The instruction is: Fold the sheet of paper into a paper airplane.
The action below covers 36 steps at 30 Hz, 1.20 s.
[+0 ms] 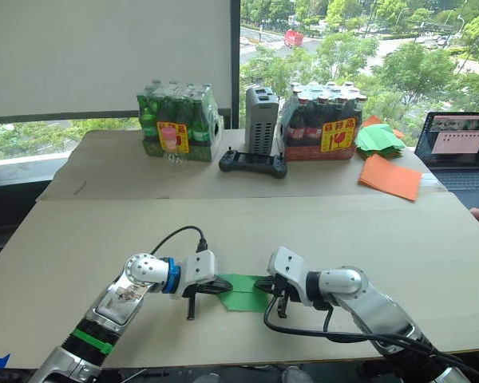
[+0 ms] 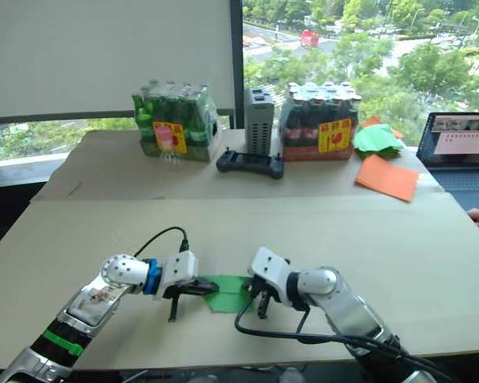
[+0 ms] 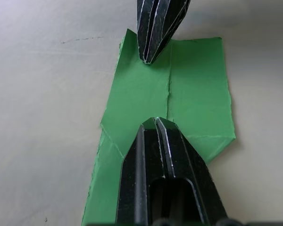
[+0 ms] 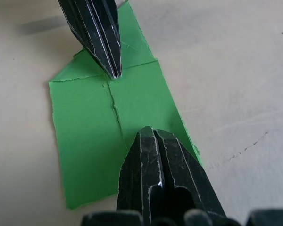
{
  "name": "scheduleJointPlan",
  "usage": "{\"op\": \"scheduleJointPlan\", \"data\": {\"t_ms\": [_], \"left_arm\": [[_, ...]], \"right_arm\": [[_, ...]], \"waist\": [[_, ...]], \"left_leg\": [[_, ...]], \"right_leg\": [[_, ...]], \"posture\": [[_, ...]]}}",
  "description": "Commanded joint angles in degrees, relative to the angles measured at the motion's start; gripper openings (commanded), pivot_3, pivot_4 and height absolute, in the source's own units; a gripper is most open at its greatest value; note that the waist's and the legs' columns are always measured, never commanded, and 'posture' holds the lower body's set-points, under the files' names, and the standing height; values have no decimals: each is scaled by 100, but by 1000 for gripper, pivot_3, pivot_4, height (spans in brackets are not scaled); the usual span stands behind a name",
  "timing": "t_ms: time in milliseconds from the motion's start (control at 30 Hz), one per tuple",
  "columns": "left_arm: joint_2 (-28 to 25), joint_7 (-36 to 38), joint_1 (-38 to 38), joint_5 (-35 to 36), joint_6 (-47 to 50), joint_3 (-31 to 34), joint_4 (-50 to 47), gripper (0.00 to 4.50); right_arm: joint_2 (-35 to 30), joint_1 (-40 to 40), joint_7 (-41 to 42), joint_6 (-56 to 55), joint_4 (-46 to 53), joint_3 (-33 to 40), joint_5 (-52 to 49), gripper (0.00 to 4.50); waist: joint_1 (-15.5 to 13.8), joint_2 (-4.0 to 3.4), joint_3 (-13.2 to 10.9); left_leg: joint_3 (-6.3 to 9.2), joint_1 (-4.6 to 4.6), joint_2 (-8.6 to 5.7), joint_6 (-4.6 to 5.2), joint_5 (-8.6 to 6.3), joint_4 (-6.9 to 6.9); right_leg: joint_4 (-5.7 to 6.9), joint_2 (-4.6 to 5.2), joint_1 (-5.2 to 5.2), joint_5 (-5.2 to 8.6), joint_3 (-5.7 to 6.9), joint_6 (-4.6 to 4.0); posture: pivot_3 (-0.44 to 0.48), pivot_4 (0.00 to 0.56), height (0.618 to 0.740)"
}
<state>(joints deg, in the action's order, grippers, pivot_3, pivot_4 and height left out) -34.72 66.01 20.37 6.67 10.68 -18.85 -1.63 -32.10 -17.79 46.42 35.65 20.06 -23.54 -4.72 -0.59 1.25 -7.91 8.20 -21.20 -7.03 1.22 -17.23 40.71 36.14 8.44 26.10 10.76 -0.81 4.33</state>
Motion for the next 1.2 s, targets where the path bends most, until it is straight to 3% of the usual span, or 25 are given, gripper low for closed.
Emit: {"op": "scheduleJointPlan", "data": {"t_ms": [33,400,1200], "left_arm": [[88,39,144,2,83,-80,-117,0],[142,14,106,-190,6,-256,215,0],[-861,140,-523,-1,-236,403,293,0]], "right_arm": [[-44,17,44,134,-139,-271,151,38],[-20,48,-8,348,-37,-356,179,38],[-35,51,-12,458,69,-341,155,38]], "waist": [[3,0,0],[7,1,2],[98,-3,8]], "left_leg": [[0,0,0,0,0,0],[-1,4,1,0,0,0],[-1,14,6,17,-10,-2]], "right_leg": [[0,0,0,0,0,0],[1,-1,-3,0,0,0],[6,-3,-5,0,1,-1]], "posture": [[0,150,696],[0,150,696],[0,150,696]]}}
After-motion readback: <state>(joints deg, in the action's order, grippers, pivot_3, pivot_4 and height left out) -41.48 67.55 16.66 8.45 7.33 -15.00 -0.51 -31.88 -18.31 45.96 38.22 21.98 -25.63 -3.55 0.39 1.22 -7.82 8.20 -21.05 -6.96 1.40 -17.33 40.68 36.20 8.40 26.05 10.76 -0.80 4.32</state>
